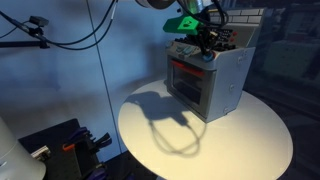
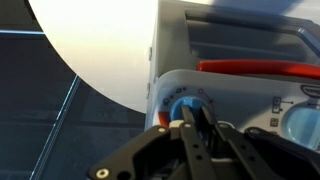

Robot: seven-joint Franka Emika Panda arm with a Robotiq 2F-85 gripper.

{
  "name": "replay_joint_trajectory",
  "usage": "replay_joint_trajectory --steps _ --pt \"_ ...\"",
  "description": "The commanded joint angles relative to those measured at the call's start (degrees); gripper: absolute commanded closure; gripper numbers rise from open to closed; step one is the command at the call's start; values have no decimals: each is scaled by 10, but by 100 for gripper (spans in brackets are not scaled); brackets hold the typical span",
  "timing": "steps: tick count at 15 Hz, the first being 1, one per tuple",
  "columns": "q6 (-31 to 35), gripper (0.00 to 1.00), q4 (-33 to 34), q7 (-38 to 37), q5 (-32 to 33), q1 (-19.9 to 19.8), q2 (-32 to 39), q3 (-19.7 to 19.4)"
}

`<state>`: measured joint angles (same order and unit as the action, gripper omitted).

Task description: Turn the far right knob on the stove to the right

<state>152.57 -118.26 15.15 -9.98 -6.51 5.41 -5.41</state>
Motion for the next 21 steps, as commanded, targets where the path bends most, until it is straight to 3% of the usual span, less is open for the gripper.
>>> replay_joint_trajectory --steps 1,21 --pt "4 94 5 3 -27 -10 -7 3" --pt "32 94 -25 -122 -177 -14 -35 0"
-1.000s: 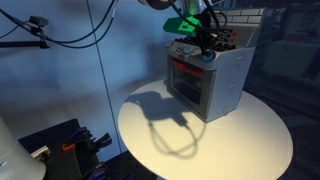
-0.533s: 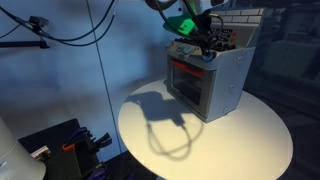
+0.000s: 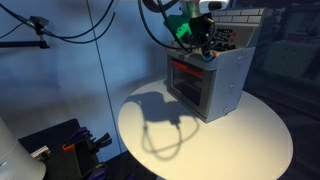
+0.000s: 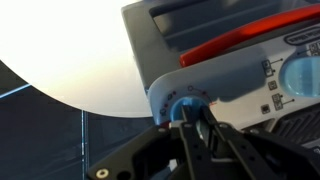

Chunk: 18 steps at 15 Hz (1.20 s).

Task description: Turn the far right knob on the stove to the right

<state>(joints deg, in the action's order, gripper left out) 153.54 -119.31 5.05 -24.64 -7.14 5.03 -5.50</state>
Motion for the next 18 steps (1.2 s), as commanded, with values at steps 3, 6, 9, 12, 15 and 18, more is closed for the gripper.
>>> replay_joint_trajectory --steps 3,6,9,12,15,18 --pt "46 94 -27 -22 -91 -4 -36 2" --pt "61 94 -36 -14 -132 -2 -41 2" --pt "66 88 -41 -11 -150 -1 -44 3" --pt "74 54 -42 -10 -157 -1 -50 2" --pt "76 32 -44 -10 -152 -2 -69 -2" --pt "60 8 -50 -10 -139 -4 -88 -6"
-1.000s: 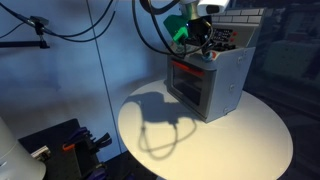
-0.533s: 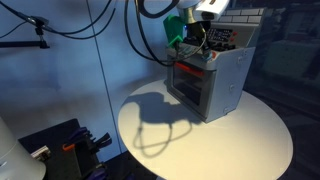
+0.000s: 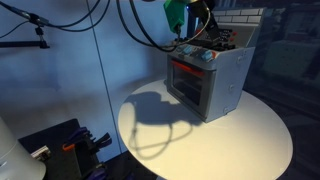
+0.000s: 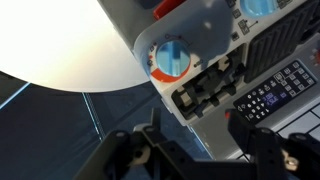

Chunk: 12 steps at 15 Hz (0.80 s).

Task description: Turn the far right knob on the stove to the right

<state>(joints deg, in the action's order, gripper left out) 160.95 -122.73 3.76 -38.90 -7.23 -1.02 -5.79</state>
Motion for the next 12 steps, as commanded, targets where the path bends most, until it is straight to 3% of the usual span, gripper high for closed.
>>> replay_joint_trajectory --steps 1,5,12 --pt "-18 1 -19 2 9 -3 -33 -4" --pt "-71 0 -36 2 38 -6 -62 -8" --pt "-243 0 -49 -13 149 -5 -131 -34"
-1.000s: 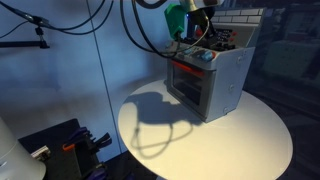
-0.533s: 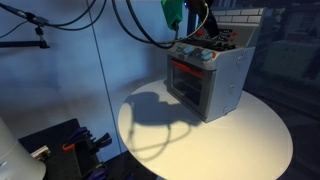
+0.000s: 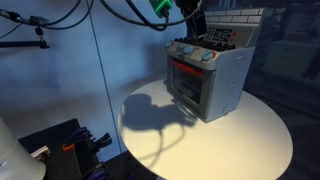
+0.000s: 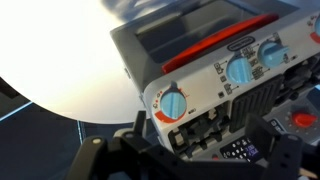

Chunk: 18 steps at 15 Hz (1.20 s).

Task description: Turn the far right knob on the stove to the right

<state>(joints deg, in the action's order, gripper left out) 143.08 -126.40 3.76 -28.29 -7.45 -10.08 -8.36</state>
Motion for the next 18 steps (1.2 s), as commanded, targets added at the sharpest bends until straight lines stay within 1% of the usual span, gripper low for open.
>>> replay_joint_trajectory --steps 1,7,12,16,18 --pt "-96 0 -11 -15 60 -3 -51 -10" --pt "-264 0 -3 -28 144 -7 -105 -9" --pt "-365 0 2 -46 198 -9 -141 0" --pt "-410 0 5 -47 215 -7 -156 2" --pt "-394 0 1 -33 202 -2 -149 -4"
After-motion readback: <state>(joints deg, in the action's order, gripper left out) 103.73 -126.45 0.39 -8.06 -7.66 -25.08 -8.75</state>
